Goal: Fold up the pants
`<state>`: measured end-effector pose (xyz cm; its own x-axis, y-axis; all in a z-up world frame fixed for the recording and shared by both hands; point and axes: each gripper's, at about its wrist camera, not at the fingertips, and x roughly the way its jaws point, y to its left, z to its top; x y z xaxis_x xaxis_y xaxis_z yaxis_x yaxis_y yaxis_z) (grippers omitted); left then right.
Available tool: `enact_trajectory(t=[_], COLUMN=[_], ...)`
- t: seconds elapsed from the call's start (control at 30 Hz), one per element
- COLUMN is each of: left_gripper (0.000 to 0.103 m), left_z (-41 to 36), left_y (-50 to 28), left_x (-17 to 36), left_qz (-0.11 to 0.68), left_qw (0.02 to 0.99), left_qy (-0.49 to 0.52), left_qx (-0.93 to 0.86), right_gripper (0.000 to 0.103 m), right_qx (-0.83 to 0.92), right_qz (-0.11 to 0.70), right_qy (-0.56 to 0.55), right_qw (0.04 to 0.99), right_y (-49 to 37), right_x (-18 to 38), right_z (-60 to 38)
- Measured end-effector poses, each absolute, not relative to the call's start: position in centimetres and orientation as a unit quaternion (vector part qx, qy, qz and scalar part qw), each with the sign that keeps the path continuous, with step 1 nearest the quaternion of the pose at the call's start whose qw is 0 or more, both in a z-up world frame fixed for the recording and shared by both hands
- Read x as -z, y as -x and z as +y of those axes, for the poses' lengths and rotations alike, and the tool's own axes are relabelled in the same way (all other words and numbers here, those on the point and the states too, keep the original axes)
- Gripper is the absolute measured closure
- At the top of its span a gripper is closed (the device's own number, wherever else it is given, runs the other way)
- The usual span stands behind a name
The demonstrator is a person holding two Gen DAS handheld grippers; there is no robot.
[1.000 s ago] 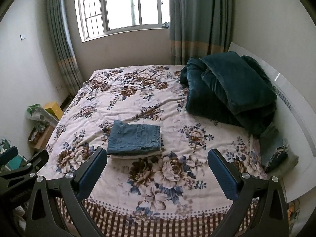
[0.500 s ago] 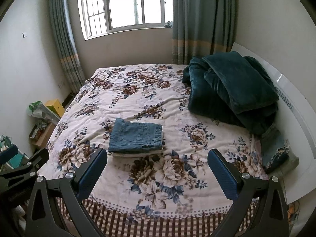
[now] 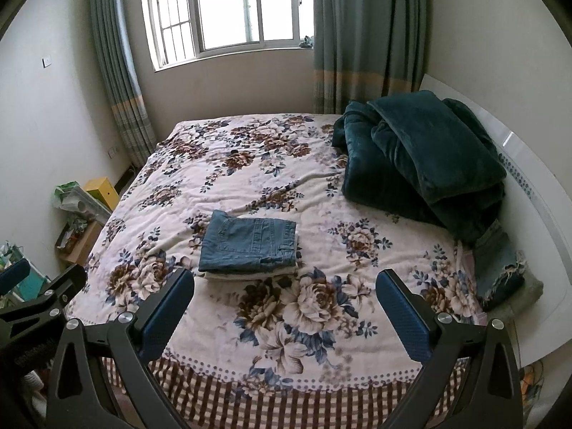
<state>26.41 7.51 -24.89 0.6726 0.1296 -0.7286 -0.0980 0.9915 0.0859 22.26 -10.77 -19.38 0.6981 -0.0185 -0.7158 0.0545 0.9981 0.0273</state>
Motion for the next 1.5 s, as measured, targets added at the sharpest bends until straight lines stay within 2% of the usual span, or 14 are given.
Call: enact_trajectory(t=[1.5], left_gripper=[0.000], left_z=[7.6], left_y=[-25.9], left_x=[23.8], left_qz=[0.384], left_qw=[0.920], left_qy=[-0.026], left_qx=[-0.070], right_gripper=[0.000], right_qx=[0.019], right_qz=[0.384], right_qy=[-0.026], right_qw=[0.923], right_y=[-21.0], right_x=[18.9], right_z=[-10.8])
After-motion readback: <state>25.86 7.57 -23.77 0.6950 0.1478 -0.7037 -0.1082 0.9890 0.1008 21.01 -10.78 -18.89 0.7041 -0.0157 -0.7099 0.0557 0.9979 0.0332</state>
